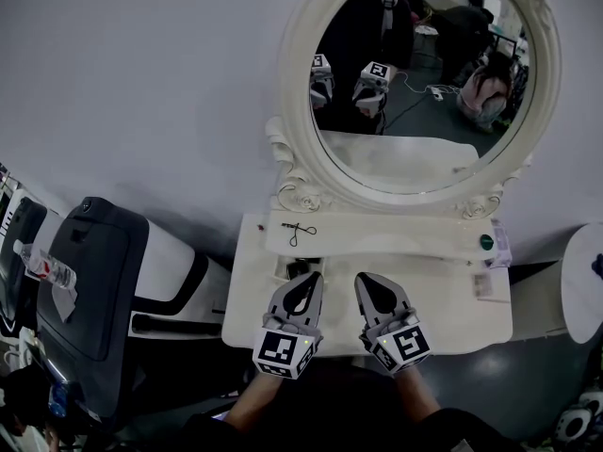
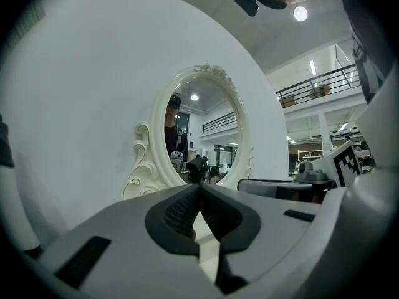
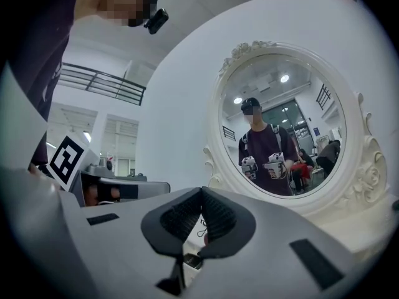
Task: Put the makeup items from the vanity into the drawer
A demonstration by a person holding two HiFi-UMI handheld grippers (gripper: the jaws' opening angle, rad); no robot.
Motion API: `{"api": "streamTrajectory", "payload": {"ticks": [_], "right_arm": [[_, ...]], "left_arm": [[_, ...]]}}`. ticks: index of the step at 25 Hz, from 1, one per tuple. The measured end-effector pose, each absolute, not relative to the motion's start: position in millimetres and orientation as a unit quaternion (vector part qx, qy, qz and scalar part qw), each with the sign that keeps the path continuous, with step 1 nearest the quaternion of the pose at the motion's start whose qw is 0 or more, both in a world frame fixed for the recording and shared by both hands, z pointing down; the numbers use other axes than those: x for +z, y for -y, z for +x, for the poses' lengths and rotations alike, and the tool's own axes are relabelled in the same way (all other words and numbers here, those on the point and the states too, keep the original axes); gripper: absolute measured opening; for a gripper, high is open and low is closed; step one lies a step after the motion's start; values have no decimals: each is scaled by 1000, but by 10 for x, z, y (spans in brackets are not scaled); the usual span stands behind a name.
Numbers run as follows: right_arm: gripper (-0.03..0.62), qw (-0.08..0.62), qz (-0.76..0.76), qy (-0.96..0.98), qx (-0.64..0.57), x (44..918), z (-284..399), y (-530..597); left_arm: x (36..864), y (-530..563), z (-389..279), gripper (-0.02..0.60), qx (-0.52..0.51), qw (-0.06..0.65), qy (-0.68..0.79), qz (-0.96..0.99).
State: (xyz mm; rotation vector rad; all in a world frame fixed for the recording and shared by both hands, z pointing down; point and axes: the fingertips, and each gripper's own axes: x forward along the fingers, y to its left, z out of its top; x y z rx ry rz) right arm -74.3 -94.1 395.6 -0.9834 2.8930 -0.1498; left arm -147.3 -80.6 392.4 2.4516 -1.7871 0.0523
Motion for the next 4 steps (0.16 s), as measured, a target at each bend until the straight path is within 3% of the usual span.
{"api": "streamTrajectory", "payload": {"ticks": [4], "right_arm": [[23, 38, -317, -946, -49, 3975, -756, 932]], "left_arm": [[3950, 797, -1483, 15, 17, 56, 591, 805]]}}
